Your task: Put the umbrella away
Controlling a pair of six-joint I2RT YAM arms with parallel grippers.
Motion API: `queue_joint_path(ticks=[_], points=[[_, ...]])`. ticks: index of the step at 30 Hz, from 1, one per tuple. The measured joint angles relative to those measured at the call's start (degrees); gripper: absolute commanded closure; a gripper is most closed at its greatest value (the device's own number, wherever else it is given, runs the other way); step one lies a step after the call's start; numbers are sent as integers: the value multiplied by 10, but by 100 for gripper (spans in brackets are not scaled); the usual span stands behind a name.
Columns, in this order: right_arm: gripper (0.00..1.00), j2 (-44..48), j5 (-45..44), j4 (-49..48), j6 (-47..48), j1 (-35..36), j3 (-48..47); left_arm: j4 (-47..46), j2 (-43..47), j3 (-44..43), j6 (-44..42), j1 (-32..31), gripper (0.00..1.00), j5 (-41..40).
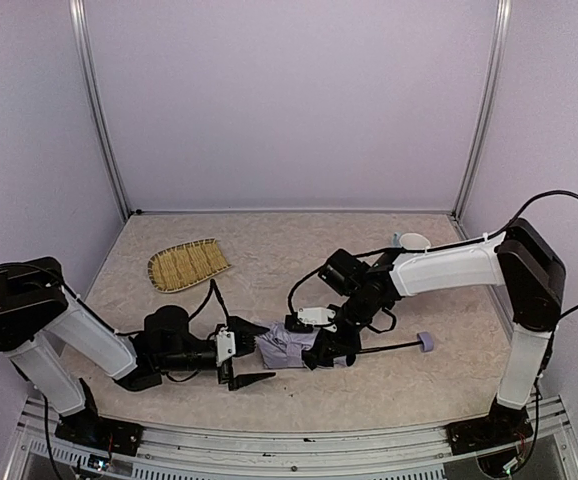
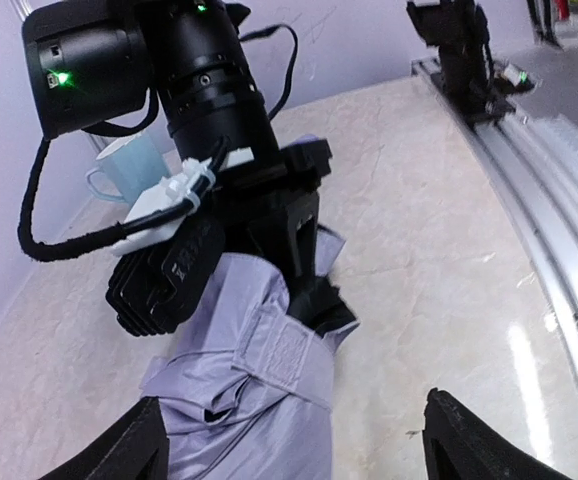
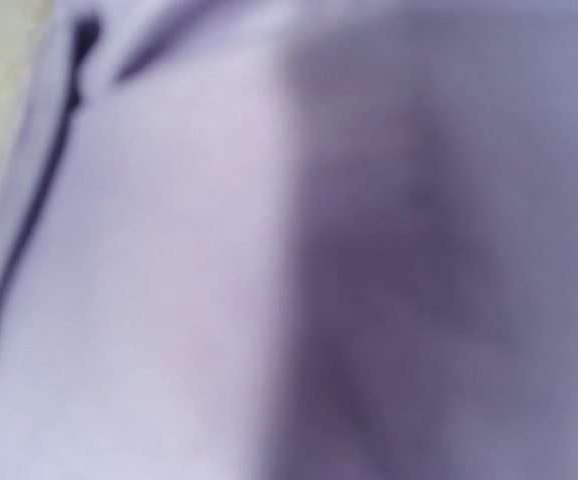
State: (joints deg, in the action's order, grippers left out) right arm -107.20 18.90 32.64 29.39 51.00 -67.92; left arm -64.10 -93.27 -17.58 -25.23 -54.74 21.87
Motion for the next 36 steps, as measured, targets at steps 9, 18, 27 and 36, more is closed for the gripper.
queue_joint_path(ticks=[9, 18, 27, 36], points=[[94, -38, 92, 57, 4, -24, -41, 134, -5, -67, -136, -20, 1, -126], [95, -57, 136, 74, 6, -42, -55, 259, -64, -163, -134, 42, 1, 8], [96, -63, 141, 80, 6, -47, -63, 347, -137, -227, -155, 49, 10, 66], [94, -60, 143, 73, -3, -54, -61, 324, -147, -223, -143, 47, 65, 37]])
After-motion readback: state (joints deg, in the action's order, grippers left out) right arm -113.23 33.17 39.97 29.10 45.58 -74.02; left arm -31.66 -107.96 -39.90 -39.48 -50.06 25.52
